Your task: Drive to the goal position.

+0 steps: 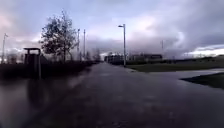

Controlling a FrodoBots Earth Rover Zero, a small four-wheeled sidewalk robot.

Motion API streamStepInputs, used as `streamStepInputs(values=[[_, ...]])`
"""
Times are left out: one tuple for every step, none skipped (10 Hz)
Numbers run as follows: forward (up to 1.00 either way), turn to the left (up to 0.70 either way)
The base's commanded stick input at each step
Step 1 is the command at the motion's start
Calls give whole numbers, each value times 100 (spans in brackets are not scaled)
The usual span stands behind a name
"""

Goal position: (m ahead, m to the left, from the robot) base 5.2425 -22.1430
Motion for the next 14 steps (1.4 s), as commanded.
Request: streamStepInputs(values=[[70, -27], [70, -27], [70, -27], [70, -27], [70, -27], [70, -27], [70, -27], [70, -27], [70, -27], [70, -27], [70, -27], [70, -27], [70, -27], [70, -27]])
